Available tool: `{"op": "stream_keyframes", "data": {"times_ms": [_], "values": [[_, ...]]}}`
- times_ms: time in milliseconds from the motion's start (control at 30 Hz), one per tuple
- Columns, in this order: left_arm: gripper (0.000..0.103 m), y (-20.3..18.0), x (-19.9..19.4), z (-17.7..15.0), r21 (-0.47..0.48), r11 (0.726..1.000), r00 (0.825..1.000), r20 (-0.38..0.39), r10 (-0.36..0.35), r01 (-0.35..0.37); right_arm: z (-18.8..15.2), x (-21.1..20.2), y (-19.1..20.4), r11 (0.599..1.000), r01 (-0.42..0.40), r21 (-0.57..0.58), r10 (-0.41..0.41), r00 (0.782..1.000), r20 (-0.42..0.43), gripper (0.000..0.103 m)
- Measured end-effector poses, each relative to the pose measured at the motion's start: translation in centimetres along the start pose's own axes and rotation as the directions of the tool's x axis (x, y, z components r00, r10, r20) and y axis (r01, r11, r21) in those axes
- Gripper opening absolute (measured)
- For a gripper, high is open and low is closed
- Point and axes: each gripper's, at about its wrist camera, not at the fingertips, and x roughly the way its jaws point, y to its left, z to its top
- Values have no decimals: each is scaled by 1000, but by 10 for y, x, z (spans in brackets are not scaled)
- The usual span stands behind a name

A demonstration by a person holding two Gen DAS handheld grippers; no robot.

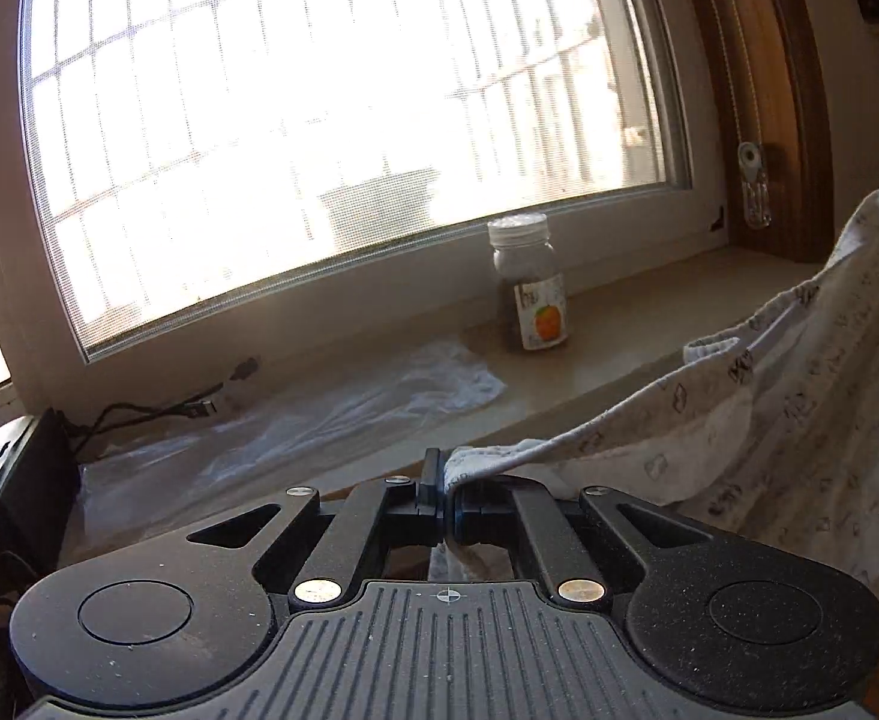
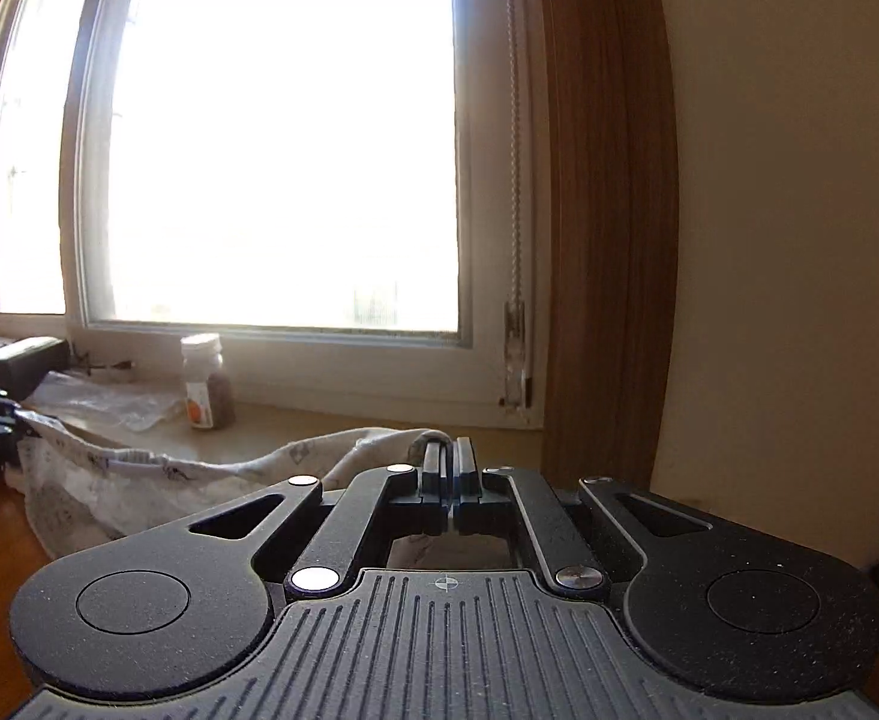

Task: Fold clothes

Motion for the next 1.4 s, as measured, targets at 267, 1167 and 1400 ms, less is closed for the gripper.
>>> {"op": "stream_keyframes", "data": {"times_ms": [267,1167,1400], "values": [[14,4,2,-10,-8,999,999,-19,48,-48,4,1,4,1000,6,-21,-6,1000,8,3],[3,25,-82,29,-34,998,987,145,63,-59,33,-19,20,999,-25,-46,30,994,108,3],[3,18,-59,-20,-41,999,999,38,18,-17,-9,8,34,995,-69,-76,67,997,-25,3]]}}
